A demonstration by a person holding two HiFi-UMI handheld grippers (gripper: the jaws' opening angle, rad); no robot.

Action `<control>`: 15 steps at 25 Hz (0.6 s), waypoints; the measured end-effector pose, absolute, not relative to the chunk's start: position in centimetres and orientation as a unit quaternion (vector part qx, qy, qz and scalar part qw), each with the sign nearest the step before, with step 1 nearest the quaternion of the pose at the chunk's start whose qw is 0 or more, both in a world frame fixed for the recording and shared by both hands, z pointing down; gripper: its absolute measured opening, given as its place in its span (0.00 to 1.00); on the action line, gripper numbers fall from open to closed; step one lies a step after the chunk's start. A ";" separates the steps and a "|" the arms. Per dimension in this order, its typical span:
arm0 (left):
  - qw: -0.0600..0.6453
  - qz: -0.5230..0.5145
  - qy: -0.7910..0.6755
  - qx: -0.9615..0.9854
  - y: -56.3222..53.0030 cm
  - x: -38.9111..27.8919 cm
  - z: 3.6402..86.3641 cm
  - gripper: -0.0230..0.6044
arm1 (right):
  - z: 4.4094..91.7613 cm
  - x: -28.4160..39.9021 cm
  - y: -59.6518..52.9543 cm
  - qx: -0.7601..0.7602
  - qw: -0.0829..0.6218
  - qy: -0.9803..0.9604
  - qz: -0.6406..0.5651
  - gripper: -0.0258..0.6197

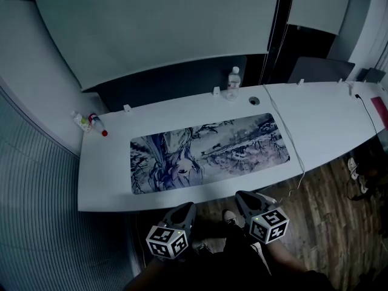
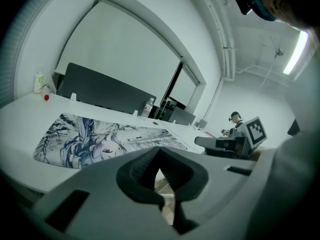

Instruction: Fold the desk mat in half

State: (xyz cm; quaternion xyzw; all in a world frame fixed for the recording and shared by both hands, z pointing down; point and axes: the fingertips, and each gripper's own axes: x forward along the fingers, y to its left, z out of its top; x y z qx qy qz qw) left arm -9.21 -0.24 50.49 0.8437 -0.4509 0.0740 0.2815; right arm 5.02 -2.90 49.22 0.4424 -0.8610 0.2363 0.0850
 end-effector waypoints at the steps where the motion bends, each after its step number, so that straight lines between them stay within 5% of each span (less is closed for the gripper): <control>1: 0.282 0.075 -0.449 0.844 -0.5 -8.7 50.6 0.05 | 49.3 5.5 -3.2 0.444 0.085 -0.860 0.238 0.07; 15: 0.297 0.095 -0.431 0.847 -5.2 -1.3 51.9 0.05 | 51.5 13.4 -7.6 0.465 0.083 -0.839 0.269 0.07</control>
